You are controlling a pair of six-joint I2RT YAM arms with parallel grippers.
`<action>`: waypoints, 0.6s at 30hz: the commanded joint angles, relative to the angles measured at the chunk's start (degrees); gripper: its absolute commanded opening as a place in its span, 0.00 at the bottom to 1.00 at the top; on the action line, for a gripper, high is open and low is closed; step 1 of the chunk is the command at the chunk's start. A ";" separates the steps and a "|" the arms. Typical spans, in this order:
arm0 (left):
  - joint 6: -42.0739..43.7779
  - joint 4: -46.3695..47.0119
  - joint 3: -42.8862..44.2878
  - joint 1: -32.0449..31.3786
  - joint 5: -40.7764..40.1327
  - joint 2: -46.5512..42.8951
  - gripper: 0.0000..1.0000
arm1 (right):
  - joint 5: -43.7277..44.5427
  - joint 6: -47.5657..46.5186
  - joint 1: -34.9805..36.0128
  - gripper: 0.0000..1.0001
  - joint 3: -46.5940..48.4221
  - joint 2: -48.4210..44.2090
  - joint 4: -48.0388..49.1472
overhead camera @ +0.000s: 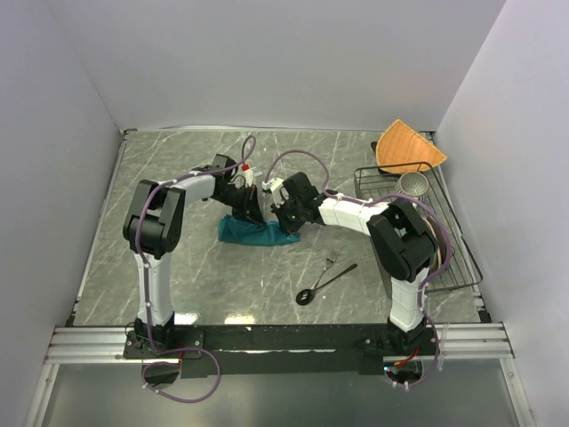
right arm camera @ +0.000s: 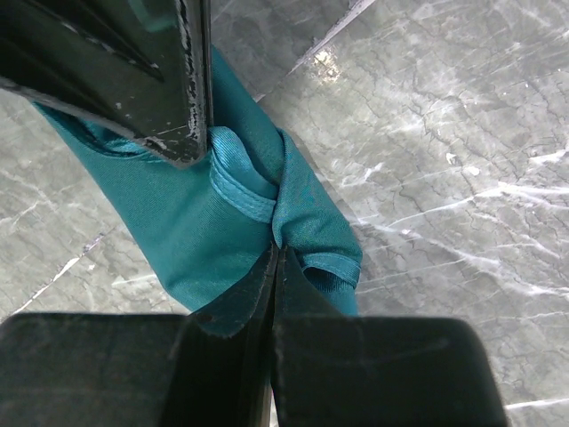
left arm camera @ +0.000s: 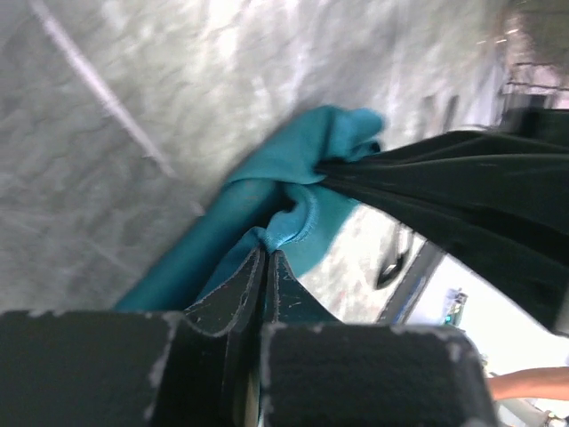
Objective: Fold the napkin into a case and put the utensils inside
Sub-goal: Insert the top corner of the smaller rectangle folded napkin into the folded napkin.
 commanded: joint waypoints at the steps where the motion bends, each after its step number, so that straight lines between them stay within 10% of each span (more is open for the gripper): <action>1: 3.19 -1.42 -0.30 0.27 -2.12 2.18 0.07 | 0.99 -0.90 0.06 0.03 1.83 -1.25 -2.03; 15: -0.76 1.40 -2.33 0.53 -2.74 5.00 0.01 | 3.27 2.09 0.06 0.20 3.50 -5.47 -1.86; 18: -0.68 1.22 -2.51 0.53 -2.74 5.00 0.01 | 5.02 1.92 0.06 0.37 2.72 -6.61 -1.16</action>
